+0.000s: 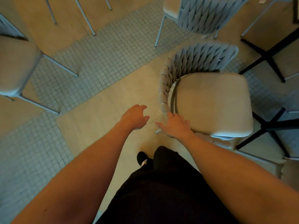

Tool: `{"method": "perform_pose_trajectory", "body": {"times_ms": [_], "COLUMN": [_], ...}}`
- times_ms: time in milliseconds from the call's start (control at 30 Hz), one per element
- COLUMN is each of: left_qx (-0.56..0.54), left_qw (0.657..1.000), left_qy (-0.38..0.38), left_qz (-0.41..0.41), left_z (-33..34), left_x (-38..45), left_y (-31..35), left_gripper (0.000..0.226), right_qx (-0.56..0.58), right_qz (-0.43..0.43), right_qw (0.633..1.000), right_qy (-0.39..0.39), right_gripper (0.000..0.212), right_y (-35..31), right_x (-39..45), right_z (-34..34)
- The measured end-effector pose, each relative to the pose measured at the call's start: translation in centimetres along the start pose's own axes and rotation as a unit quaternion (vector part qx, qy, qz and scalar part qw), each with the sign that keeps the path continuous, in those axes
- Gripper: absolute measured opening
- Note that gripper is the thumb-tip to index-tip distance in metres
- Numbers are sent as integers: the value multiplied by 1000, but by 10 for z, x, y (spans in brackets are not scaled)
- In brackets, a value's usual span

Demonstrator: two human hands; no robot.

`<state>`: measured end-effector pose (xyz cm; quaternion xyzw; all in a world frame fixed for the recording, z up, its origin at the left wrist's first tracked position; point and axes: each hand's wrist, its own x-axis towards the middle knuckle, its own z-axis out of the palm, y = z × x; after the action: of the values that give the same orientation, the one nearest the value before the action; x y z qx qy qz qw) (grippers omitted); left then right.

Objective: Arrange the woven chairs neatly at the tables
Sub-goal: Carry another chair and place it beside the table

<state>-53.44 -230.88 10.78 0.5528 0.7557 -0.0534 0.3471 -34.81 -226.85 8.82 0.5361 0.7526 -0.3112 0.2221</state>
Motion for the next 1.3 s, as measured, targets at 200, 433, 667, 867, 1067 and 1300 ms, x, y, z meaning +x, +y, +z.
{"method": "perform_pose_trajectory", "body": {"times_ms": [200,433,667,867,1067,1300], "left_qx": [41,89,128,164,195,244], "left_qw": [998,991,980,967,945,896], "left_qy": [-32,-51,-79,-105,-132,-171], "left_qz": [46,86,127,166,228,328], "left_z": [-34,-80,-117,-140,-156,-175], "left_x": [44,115,178,219,259,303], "left_y": [-16,-17,1,19,34,58], "left_gripper": [52,54,53,54,55,53], "right_qx": [51,89,121,140,180,257], "right_qz": [39,86,122,159,208,306], "right_qw": [998,992,985,977,960,913], "right_qy": [11,19,22,34,49,79], "right_gripper": [86,82,85,85,85,88], "right_y": [-18,-26,-24,-19,-29,-42], "right_x": [34,85,121,138,155,168], "right_z": [-13,-36,-73,-93,-101,-107]}}
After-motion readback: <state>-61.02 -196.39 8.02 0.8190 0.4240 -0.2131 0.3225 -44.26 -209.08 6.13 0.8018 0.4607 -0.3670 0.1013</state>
